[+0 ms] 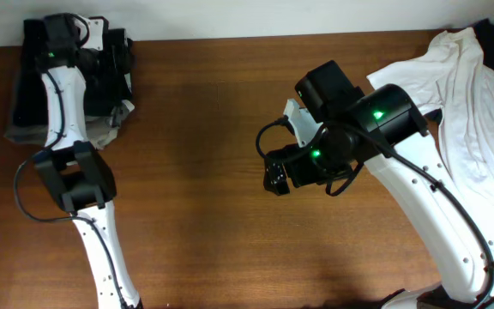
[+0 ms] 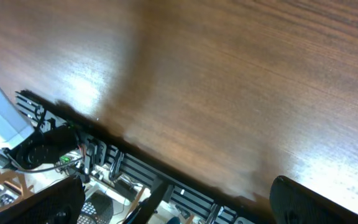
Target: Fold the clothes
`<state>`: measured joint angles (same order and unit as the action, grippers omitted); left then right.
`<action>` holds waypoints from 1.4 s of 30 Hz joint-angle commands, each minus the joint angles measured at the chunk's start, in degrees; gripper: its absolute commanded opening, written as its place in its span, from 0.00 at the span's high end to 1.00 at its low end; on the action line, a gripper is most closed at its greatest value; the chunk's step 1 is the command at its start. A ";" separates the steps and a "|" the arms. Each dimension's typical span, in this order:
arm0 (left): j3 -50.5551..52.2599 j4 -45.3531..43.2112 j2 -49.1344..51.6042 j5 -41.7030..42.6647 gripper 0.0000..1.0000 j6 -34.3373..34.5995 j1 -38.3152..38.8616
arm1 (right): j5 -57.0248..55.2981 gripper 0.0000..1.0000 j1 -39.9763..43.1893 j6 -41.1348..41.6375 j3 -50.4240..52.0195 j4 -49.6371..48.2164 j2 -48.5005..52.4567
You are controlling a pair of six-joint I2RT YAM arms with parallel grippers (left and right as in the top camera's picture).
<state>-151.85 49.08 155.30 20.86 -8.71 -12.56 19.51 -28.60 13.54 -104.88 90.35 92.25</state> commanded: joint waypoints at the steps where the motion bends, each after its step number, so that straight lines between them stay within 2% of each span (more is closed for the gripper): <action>1: -2.23 10.62 -14.16 1.05 0.01 0.13 -0.35 | -0.31 0.01 -0.42 0.48 -0.28 -0.11 -0.81; 6: -2.23 28.28 -31.61 1.05 0.01 0.07 -0.33 | -0.79 0.01 -0.44 0.48 -0.28 -0.57 -1.53; 8: -2.23 35.10 -38.07 1.07 0.01 -0.28 -0.33 | -4.26 0.01 -0.44 0.90 -0.28 -0.57 -3.50; 10: -2.23 41.05 -44.02 1.09 0.01 -3.06 -0.33 | -11.19 0.01 -0.44 4.87 -0.28 -0.33 -6.97; 14: -2.21 47.23 -56.02 1.92 0.01 -3.89 -0.33 | -18.69 0.01 -0.42 7.02 -0.28 0.11 -15.50; 16: -1.01 47.60 -63.30 2.49 0.01 -3.82 -0.33 | -21.05 0.01 -0.42 8.76 0.35 0.52 -19.45; 19: 5.75 47.58 -74.14 2.51 0.01 -3.82 -0.33 | -25.86 0.01 -0.42 13.90 7.41 -0.24 -26.47; 22: 18.45 44.41 -84.91 2.49 0.01 -3.85 -0.33 | -28.15 0.01 -0.42 14.62 17.64 -7.54 -34.01; 25: 42.88 32.76 -100.76 2.51 0.01 -3.80 -0.33 | -28.15 0.01 -0.42 14.64 28.06 -17.20 -41.66; 26: 47.84 29.86 -103.91 2.51 0.01 -3.78 -0.35 | -28.15 0.01 -0.42 14.64 30.16 -19.32 -43.25; 27: 59.58 22.34 -111.36 2.49 0.01 -3.52 -0.33 | -28.17 0.01 -0.35 14.62 33.31 -22.73 -45.48; 29: 76.70 10.47 -121.70 2.29 0.01 -2.49 -0.35 | -29.33 0.01 -0.22 14.60 34.86 -25.09 -46.40; 32: 91.89 3.85 -128.32 1.77 0.01 -2.54 -0.35 | -30.97 0.01 -0.22 14.60 34.86 -25.49 -45.40; 37: 101.48 1.79 -127.95 -1.64 0.01 -2.51 -0.35 | -30.95 0.01 -0.22 14.60 34.86 -26.14 -43.91; 42: 103.08 0.68 -127.95 -4.15 0.01 -2.51 -0.35 | -30.93 0.01 -0.22 14.40 34.84 -29.40 -43.98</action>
<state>-49.19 50.15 27.86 18.90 -11.49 -12.75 -10.09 -28.60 27.46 -70.26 61.78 48.53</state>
